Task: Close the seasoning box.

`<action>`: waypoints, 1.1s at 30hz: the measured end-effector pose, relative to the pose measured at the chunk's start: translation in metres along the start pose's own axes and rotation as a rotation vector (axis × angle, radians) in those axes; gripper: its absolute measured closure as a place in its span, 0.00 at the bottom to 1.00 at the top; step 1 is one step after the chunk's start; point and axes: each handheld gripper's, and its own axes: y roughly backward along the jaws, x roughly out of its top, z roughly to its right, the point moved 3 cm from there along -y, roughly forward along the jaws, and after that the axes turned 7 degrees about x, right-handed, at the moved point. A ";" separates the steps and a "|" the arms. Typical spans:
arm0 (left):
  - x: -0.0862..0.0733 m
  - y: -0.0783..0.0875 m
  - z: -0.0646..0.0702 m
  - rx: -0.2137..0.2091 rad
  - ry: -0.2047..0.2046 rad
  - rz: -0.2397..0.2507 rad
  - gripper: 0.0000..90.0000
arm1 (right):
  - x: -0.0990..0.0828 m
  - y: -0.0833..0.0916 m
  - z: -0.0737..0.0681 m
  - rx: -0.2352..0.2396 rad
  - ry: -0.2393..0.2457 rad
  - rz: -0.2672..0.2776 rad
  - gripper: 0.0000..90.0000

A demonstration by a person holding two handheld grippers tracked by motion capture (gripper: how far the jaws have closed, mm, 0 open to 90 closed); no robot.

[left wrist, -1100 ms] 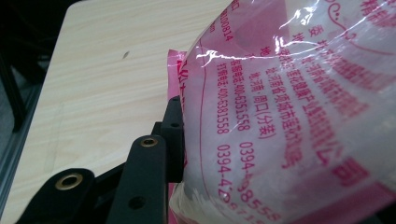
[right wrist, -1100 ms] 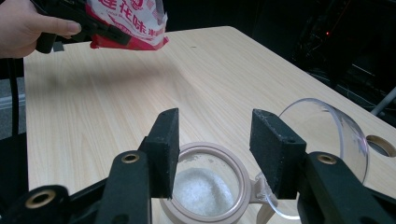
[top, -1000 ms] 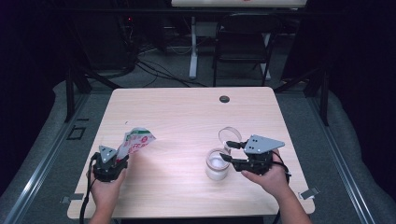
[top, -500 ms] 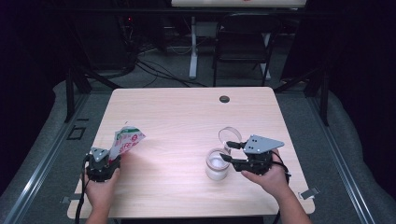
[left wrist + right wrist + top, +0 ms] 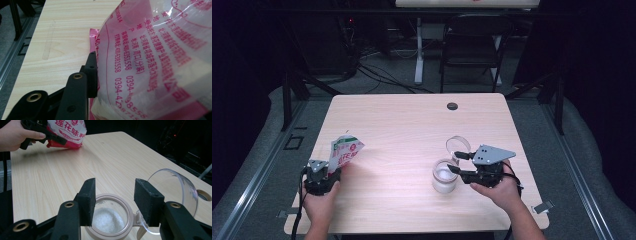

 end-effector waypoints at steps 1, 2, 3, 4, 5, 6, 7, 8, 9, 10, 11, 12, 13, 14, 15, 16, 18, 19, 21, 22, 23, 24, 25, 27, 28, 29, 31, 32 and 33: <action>0.000 0.000 0.000 -0.003 0.001 -0.004 0.71 | 0.000 0.000 0.000 0.001 -0.001 0.002 0.58; -0.001 -0.001 -0.001 -0.005 0.005 -0.011 0.71 | 0.000 0.000 0.000 0.001 -0.001 0.002 0.58; -0.002 -0.002 -0.001 -0.008 0.009 -0.015 0.71 | 0.000 0.000 0.000 0.002 -0.001 0.001 0.58; -0.002 -0.003 -0.001 -0.014 0.012 -0.023 0.70 | 0.000 0.000 0.000 0.001 -0.001 0.000 0.58; -0.003 -0.003 -0.002 -0.016 0.016 -0.026 0.70 | 0.000 0.000 0.000 -0.001 -0.001 -0.002 0.58; -0.003 -0.004 -0.002 -0.021 0.020 -0.028 0.70 | 0.000 0.000 0.000 -0.001 -0.001 -0.002 0.58; -0.003 -0.004 -0.002 -0.028 0.022 -0.028 0.69 | 0.000 0.000 0.000 -0.001 -0.002 -0.003 0.58; -0.003 -0.004 -0.002 -0.028 0.025 -0.029 0.69 | 0.000 0.000 0.000 -0.001 -0.002 -0.002 0.57; -0.003 -0.004 -0.002 -0.031 0.026 -0.028 0.68 | 0.000 0.000 0.000 -0.001 -0.002 -0.002 0.57; -0.003 -0.004 -0.002 -0.035 0.027 -0.029 0.67 | 0.000 0.000 0.000 -0.001 -0.002 -0.001 0.57; -0.003 -0.004 -0.002 -0.039 0.029 -0.030 0.66 | 0.000 0.000 0.000 -0.001 -0.003 -0.001 0.57; -0.003 -0.004 -0.002 -0.042 0.031 -0.029 0.64 | 0.000 0.000 0.000 -0.001 -0.003 -0.001 0.57; -0.003 -0.004 -0.002 -0.042 0.031 -0.028 0.62 | -0.001 0.000 0.000 -0.001 -0.003 -0.002 0.57; -0.003 -0.003 -0.002 -0.039 0.033 -0.028 0.61 | -0.001 -0.001 0.000 0.000 -0.002 -0.002 0.57; -0.003 -0.003 -0.002 -0.036 0.035 -0.029 0.59 | -0.001 -0.001 0.000 0.000 -0.002 -0.002 0.57; -0.003 -0.003 -0.002 -0.038 0.038 -0.031 0.56 | -0.001 0.000 0.000 0.000 -0.003 -0.002 0.57; -0.002 -0.003 -0.001 -0.045 0.035 -0.030 0.52 | -0.001 0.000 0.000 -0.001 -0.003 -0.001 0.57; -0.002 -0.003 -0.001 -0.047 0.033 -0.027 0.49 | -0.001 0.000 0.000 -0.001 -0.003 -0.001 0.57; -0.002 -0.002 0.000 -0.049 0.029 -0.020 0.46 | -0.001 0.000 0.000 0.000 -0.002 -0.001 0.57; -0.001 -0.001 0.000 -0.052 0.031 -0.016 0.45 | -0.001 0.000 0.000 0.000 -0.002 0.000 0.57; -0.001 0.001 0.001 -0.055 0.030 -0.014 0.44 | -0.001 0.000 0.000 -0.002 -0.002 0.000 0.57; -0.001 0.001 0.001 -0.056 0.027 -0.012 0.43 | -0.001 0.000 0.001 -0.002 -0.003 0.001 0.57; -0.001 0.002 0.002 -0.059 0.026 -0.008 0.42 | -0.001 0.000 0.001 -0.004 -0.003 0.000 0.57; 0.000 0.004 0.004 -0.065 0.019 -0.006 0.40 | -0.001 0.000 0.001 -0.004 -0.003 0.001 0.57; 0.000 0.005 0.005 -0.062 0.019 0.000 0.39 | -0.001 0.000 0.001 -0.002 -0.003 0.003 0.57; 0.001 0.006 0.006 -0.062 0.013 0.007 0.38 | -0.001 0.000 0.001 -0.003 -0.003 0.003 0.57; 0.001 0.008 0.007 -0.059 0.004 0.014 0.38 | -0.001 0.000 0.001 -0.004 -0.003 0.003 0.57; 0.002 0.010 0.008 -0.055 0.000 0.024 0.38 | -0.001 0.000 0.001 -0.004 -0.004 0.004 0.57; 0.003 0.012 0.009 -0.053 -0.008 0.033 0.38 | -0.001 0.001 0.001 -0.003 -0.004 0.004 0.57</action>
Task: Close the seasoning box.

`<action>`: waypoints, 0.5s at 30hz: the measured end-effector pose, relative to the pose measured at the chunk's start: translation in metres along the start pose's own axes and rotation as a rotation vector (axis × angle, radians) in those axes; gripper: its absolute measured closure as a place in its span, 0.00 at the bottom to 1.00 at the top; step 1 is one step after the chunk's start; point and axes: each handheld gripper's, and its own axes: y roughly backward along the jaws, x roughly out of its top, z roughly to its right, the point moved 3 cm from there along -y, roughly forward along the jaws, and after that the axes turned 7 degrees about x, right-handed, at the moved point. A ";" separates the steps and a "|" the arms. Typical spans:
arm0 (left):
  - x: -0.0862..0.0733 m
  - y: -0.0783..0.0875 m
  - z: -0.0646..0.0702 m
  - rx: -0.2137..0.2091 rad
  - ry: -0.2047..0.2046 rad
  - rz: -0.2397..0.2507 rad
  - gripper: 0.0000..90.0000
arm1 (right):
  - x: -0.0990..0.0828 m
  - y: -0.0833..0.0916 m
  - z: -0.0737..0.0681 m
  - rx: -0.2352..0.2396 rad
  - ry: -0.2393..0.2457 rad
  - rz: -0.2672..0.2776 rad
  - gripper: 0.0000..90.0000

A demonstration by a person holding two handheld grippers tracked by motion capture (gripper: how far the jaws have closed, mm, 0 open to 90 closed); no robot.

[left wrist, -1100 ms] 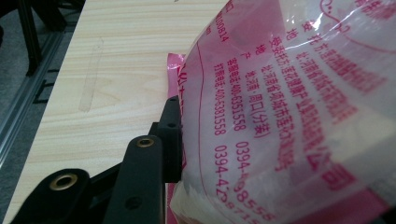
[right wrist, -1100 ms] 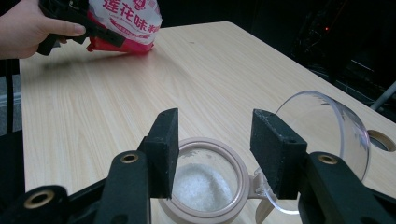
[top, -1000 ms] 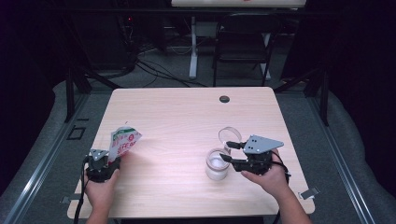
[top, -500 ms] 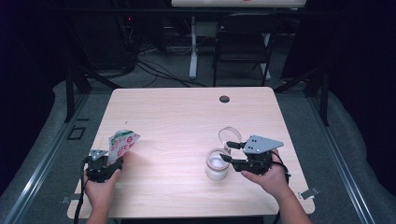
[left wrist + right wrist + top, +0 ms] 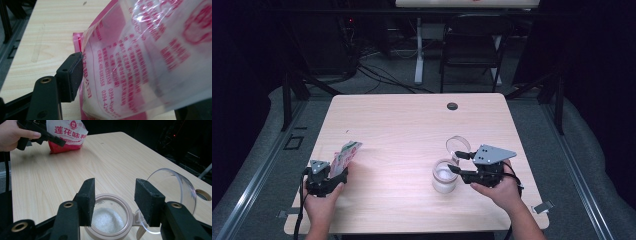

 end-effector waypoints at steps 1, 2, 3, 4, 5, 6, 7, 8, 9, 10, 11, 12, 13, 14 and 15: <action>0.001 0.002 0.001 0.005 -0.009 0.015 0.38 | 0.000 0.000 0.000 0.000 0.000 0.001 0.57; 0.002 0.005 0.002 0.013 -0.021 0.023 0.38 | 0.000 0.000 0.000 0.001 0.000 0.001 0.57; 0.004 0.007 0.004 0.013 -0.033 0.036 0.38 | 0.000 0.000 0.000 0.000 0.000 0.001 0.57; 0.005 0.010 0.006 0.001 -0.035 0.051 0.38 | 0.000 0.000 0.000 -0.001 0.000 0.000 0.57; 0.006 0.012 0.008 -0.003 -0.038 0.059 0.38 | 0.000 0.000 0.000 0.001 0.000 0.000 0.57; 0.008 0.014 0.010 -0.002 -0.047 0.074 0.38 | 0.000 0.000 0.000 -0.001 0.000 0.000 0.56; 0.008 0.016 0.012 -0.002 -0.054 0.079 0.37 | 0.000 0.000 0.000 -0.001 0.001 -0.001 0.56; 0.009 0.018 0.014 -0.003 -0.063 0.088 0.37 | 0.000 0.000 0.000 -0.001 0.001 -0.001 0.56; 0.010 0.020 0.017 -0.004 -0.069 0.098 0.37 | 0.000 0.000 0.000 -0.001 0.000 -0.001 0.56; 0.011 0.021 0.019 -0.004 -0.079 0.103 0.37 | 0.000 -0.001 0.000 -0.001 0.000 -0.001 0.56; 0.011 0.023 0.021 -0.005 -0.088 0.111 0.37 | 0.000 -0.001 0.000 -0.002 -0.001 -0.001 0.56; 0.012 0.025 0.023 -0.010 -0.092 0.113 0.37 | 0.000 -0.001 0.000 -0.002 -0.001 -0.001 0.56; 0.012 0.026 0.025 -0.014 -0.094 0.120 0.37 | 0.000 -0.001 0.000 -0.003 -0.001 -0.001 0.56; 0.013 0.027 0.026 -0.018 -0.098 0.123 0.37 | 0.000 -0.001 0.000 -0.003 -0.001 0.000 0.56; 0.013 0.029 0.028 -0.025 -0.099 0.128 0.37 | 0.000 0.000 0.000 -0.002 -0.001 0.000 0.56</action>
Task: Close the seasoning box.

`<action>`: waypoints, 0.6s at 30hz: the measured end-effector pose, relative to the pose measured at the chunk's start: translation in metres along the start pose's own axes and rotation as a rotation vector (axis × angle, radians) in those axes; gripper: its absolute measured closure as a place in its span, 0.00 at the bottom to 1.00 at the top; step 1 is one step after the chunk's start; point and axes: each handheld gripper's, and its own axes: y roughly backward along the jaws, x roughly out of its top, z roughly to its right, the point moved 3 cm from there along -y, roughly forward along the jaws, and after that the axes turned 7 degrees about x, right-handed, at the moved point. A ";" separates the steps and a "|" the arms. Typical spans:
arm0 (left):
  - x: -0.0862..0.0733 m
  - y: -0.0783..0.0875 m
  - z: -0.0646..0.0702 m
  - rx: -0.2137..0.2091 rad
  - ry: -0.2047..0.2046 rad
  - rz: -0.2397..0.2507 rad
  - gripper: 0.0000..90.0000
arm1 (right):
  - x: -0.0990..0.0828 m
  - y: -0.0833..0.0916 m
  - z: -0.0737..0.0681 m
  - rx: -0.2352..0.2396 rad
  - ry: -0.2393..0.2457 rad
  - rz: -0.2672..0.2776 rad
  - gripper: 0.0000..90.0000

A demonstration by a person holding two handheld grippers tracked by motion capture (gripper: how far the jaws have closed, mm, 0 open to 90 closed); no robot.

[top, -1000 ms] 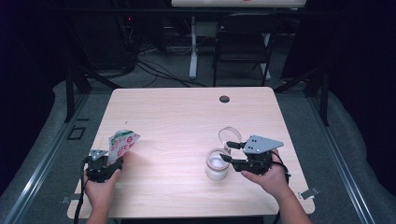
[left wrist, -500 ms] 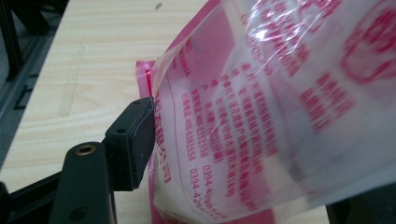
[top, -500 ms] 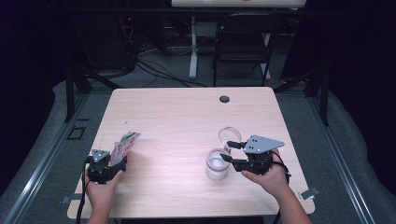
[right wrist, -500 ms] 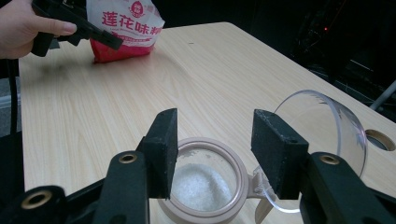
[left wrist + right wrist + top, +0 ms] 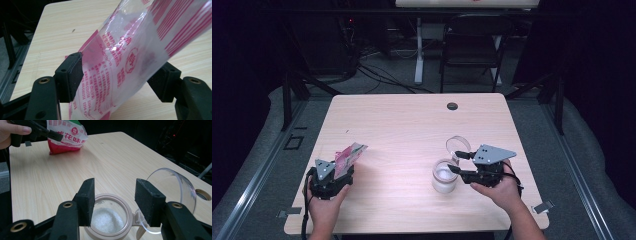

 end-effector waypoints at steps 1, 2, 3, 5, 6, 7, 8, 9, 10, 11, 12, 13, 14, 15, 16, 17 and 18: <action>0.000 0.001 0.001 -0.005 -0.001 0.002 0.37 | 0.000 0.000 0.000 0.001 -0.001 0.000 0.56; 0.001 0.002 0.002 -0.009 0.002 0.006 0.37 | 0.000 0.000 0.000 0.002 -0.003 0.002 0.56; 0.001 0.002 0.003 -0.015 -0.002 0.006 0.37 | 0.000 0.001 0.000 -0.003 -0.004 0.000 0.56; 0.002 0.004 0.006 -0.028 -0.001 0.005 0.37 | 0.000 0.001 0.001 -0.006 -0.005 0.000 0.56; 0.002 0.004 0.008 -0.033 -0.004 0.004 0.37 | 0.000 0.002 0.001 -0.007 -0.005 0.001 0.56; 0.002 0.005 0.010 -0.037 -0.009 0.002 0.37 | 0.001 0.002 0.001 -0.007 -0.006 0.003 0.56; 0.002 0.005 0.012 -0.042 -0.014 0.004 0.37 | 0.002 0.003 0.001 -0.011 -0.007 0.002 0.56; 0.003 0.005 0.014 -0.047 -0.017 0.003 0.37 | 0.003 0.004 0.000 -0.013 -0.010 0.005 0.56; 0.003 0.006 0.016 -0.053 -0.023 0.005 0.37 | 0.004 0.006 0.000 -0.014 -0.007 0.005 0.57; 0.003 0.007 0.019 -0.059 -0.027 0.006 0.37 | 0.005 0.007 0.000 -0.015 -0.006 0.008 0.57; 0.003 0.007 0.020 -0.062 -0.034 0.008 0.37 | 0.006 0.009 -0.001 -0.015 -0.006 0.009 0.58; 0.004 0.008 0.024 -0.069 -0.042 0.008 0.37 | 0.007 0.010 -0.001 -0.017 -0.007 0.009 0.58; 0.004 0.009 0.027 -0.075 -0.046 0.012 0.37 | 0.008 0.012 -0.001 -0.019 -0.005 0.009 0.59; 0.004 0.010 0.030 -0.081 -0.051 0.012 0.37 | 0.009 0.014 -0.001 -0.023 -0.007 0.008 0.60; 0.004 0.011 0.032 -0.089 -0.059 0.011 0.38 | 0.010 0.016 0.000 -0.030 -0.004 0.009 0.62; 0.005 0.011 0.035 -0.093 -0.062 0.014 0.38 | 0.011 0.018 0.001 -0.038 -0.006 0.010 0.63; 0.005 0.011 0.038 -0.100 -0.068 0.012 0.38 | 0.011 0.021 0.002 -0.042 -0.010 0.014 0.65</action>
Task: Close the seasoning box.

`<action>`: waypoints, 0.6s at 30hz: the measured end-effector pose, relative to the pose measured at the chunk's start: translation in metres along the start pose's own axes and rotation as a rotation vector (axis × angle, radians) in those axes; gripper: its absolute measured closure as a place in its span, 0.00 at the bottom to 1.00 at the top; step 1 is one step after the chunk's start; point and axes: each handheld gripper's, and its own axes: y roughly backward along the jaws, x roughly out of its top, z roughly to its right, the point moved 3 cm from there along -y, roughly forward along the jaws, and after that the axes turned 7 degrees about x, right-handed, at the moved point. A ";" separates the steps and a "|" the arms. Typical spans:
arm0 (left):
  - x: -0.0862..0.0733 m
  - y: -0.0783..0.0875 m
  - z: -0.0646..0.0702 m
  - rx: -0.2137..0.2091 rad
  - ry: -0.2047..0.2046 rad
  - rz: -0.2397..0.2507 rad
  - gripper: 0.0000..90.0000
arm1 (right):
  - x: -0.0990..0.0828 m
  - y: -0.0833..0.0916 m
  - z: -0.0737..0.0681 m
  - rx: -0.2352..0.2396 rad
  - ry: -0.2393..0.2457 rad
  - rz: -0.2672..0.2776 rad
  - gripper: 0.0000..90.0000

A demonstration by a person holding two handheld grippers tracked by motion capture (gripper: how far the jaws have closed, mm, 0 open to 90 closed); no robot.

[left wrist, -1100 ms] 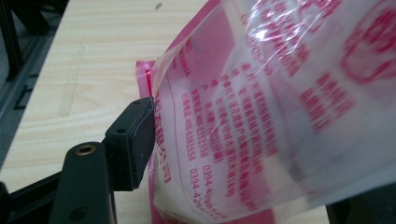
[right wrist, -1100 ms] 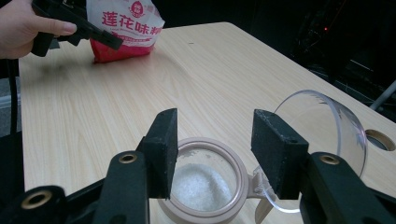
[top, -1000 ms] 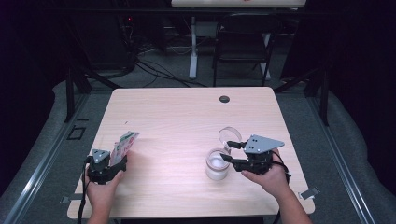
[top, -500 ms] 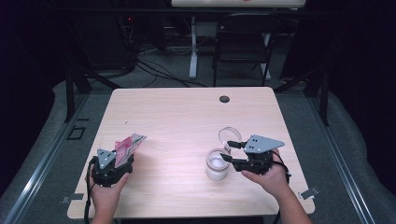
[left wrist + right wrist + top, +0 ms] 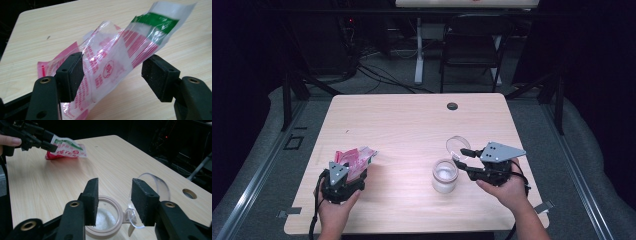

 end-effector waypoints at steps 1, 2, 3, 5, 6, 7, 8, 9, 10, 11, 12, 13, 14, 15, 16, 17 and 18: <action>0.000 0.000 0.003 -0.007 -0.005 0.000 0.38 | 0.000 0.003 0.001 -0.003 -0.004 -0.002 0.66; 0.000 0.000 0.007 -0.018 -0.016 -0.001 0.38 | 0.000 0.005 0.003 -0.014 -0.006 -0.003 0.67; 0.001 0.000 0.010 -0.022 -0.026 -0.001 0.38 | 0.000 0.009 0.006 -0.026 -0.012 -0.004 0.68; 0.000 0.000 0.015 -0.032 -0.033 -0.004 0.38 | 0.000 0.013 0.009 -0.037 -0.024 0.005 0.68; 0.000 0.000 0.019 -0.041 -0.041 -0.006 0.38 | 0.000 0.014 0.011 -0.045 -0.028 0.007 0.69; 0.000 0.000 0.022 -0.047 -0.053 -0.008 0.38 | 0.000 0.017 0.013 -0.052 -0.032 0.010 0.69; 0.000 0.000 0.025 -0.053 -0.060 -0.011 0.38 | -0.001 0.018 0.014 -0.060 -0.039 0.016 0.69; 0.000 -0.001 0.029 -0.059 -0.067 -0.008 0.38 | -0.001 0.020 0.016 -0.064 -0.046 0.024 0.68; 0.000 -0.001 0.032 -0.065 -0.074 -0.012 0.38 | -0.001 0.022 0.018 -0.070 -0.053 0.026 0.68; 0.000 -0.001 0.034 -0.070 -0.085 -0.012 0.38 | -0.002 0.023 0.019 -0.077 -0.056 0.026 0.68; 0.001 -0.001 0.037 -0.077 -0.090 -0.010 0.38 | -0.003 0.024 0.021 -0.080 -0.061 0.027 0.68; 0.000 -0.001 0.040 -0.083 -0.090 -0.010 0.38 | -0.004 0.024 0.022 -0.084 -0.072 0.030 0.68; 0.000 -0.001 0.042 -0.088 -0.100 -0.012 0.38 | -0.004 0.024 0.024 -0.086 -0.080 0.030 0.67; 0.000 0.000 0.045 -0.095 -0.103 -0.014 0.39 | -0.006 0.023 0.025 -0.091 -0.084 0.030 0.67; 0.000 0.000 0.047 -0.100 -0.109 -0.016 0.39 | -0.007 0.023 0.027 -0.096 -0.090 0.028 0.66; 0.000 0.000 0.049 -0.106 -0.115 -0.015 0.39 | -0.009 0.021 0.028 -0.096 -0.099 0.026 0.65; 0.000 0.000 0.051 -0.109 -0.119 -0.015 0.39 | -0.010 0.020 0.029 -0.099 -0.104 0.022 0.64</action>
